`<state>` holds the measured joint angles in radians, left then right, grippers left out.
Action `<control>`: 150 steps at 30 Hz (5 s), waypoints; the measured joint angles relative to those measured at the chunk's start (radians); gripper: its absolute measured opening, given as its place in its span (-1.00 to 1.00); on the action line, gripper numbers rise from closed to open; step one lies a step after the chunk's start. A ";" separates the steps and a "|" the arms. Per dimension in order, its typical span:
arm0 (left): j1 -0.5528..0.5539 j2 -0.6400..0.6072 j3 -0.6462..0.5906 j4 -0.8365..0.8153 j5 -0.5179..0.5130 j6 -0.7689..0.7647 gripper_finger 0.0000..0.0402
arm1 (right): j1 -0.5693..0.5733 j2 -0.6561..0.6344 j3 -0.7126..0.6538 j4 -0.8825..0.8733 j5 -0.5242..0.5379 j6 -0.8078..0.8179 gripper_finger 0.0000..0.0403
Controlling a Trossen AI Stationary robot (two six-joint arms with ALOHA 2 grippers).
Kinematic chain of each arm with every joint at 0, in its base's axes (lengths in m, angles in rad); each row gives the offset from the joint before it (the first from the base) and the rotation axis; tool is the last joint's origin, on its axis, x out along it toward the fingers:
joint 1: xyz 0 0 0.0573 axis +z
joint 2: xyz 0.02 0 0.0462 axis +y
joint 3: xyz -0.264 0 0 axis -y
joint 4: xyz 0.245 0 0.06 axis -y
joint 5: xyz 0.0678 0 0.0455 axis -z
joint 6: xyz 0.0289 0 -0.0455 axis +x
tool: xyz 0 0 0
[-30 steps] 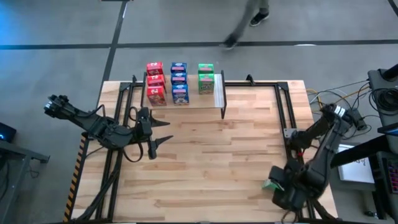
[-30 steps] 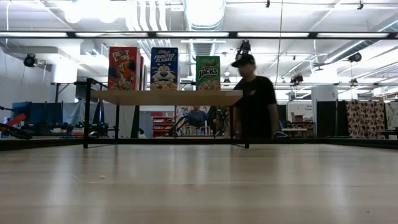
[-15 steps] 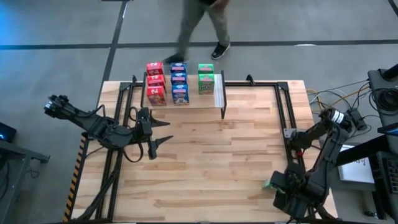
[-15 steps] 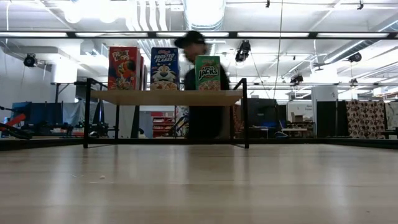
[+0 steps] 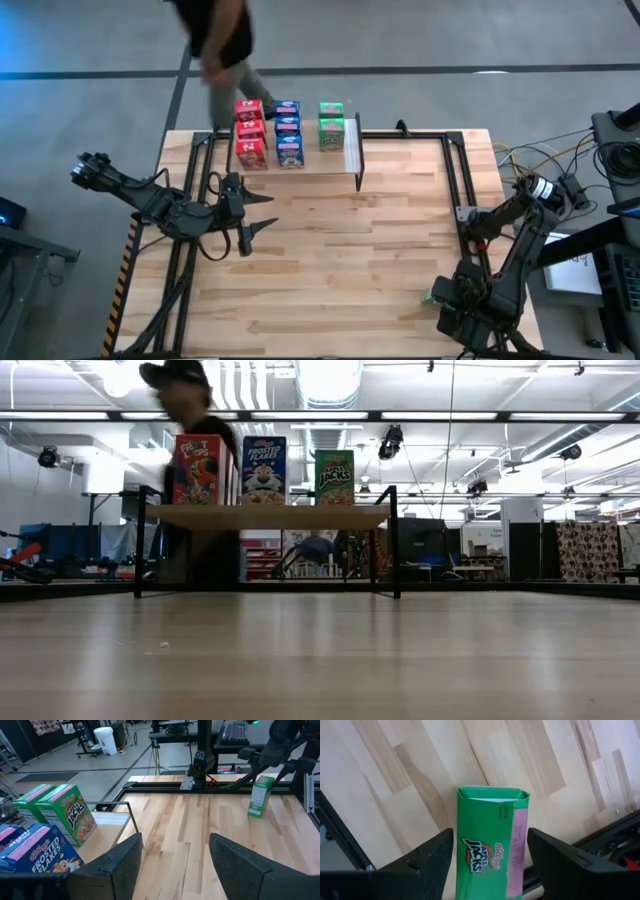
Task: Stack cereal on shelf
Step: Put the green cereal box on the shelf aligned with the green cereal boxes
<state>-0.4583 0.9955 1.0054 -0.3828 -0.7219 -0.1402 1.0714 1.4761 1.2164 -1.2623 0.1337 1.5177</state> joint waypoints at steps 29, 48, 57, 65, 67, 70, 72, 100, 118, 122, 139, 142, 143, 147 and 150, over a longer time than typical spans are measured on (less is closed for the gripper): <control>-0.001 0.000 0.000 0.000 0.000 0.000 0.07 | -0.076 -0.036 0.051 0.020 0.048 -0.056 -0.15; -0.001 0.000 0.000 0.000 -0.001 0.000 0.07 | -0.632 -0.041 0.367 0.049 0.123 -0.805 -0.16; 0.000 0.000 0.000 0.000 -0.002 0.000 0.07 | -0.887 -0.040 0.501 0.130 0.123 -1.178 -0.19; 0.000 0.000 0.000 0.002 -0.004 0.000 0.07 | -1.042 -0.031 0.604 0.196 0.069 -1.414 -0.20; 0.000 0.000 0.000 0.005 -0.006 0.000 0.07 | -1.069 -0.014 0.644 0.190 0.067 -1.463 -0.20; 0.000 0.000 0.000 0.014 -0.029 0.001 0.07 | -1.098 0.028 0.715 0.171 0.068 -1.537 -0.20; 0.000 0.000 0.000 0.013 -0.040 0.001 0.07 | -1.117 0.065 0.771 0.140 0.067 -1.588 -0.20; 0.000 0.000 0.000 0.013 -0.055 0.016 0.07 | -1.324 0.369 1.072 -0.086 -0.006 -1.878 -0.20; 0.000 0.000 0.000 0.012 -0.055 0.023 0.07 | -1.327 0.393 1.059 -0.087 -0.003 -1.887 -0.20; 0.000 0.000 0.000 0.012 -0.055 0.023 0.07 | -1.328 0.393 1.051 -0.088 -0.003 -1.899 -0.20; 0.000 0.000 0.000 0.012 -0.055 0.023 0.07 | -1.328 0.393 1.014 -0.055 0.025 -1.917 -0.02; 0.000 0.000 0.000 0.012 -0.055 0.023 0.07 | -1.328 0.393 1.012 -0.048 0.024 -1.926 0.00; 0.000 0.000 0.000 0.012 -0.055 0.023 0.07 | -1.328 0.393 1.012 -0.047 0.024 -1.929 0.00; 0.000 0.000 0.000 0.012 -0.055 0.024 0.07 | -1.328 0.393 1.014 -0.041 0.025 -1.935 0.00; 0.000 0.000 0.000 0.012 -0.055 0.026 0.07 | -1.328 0.393 1.025 -0.035 0.025 -1.939 0.00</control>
<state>-0.4583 0.9955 1.0054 -0.3706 -0.7769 -0.1143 -0.2562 1.8687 2.2419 -1.2973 0.1585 -0.4213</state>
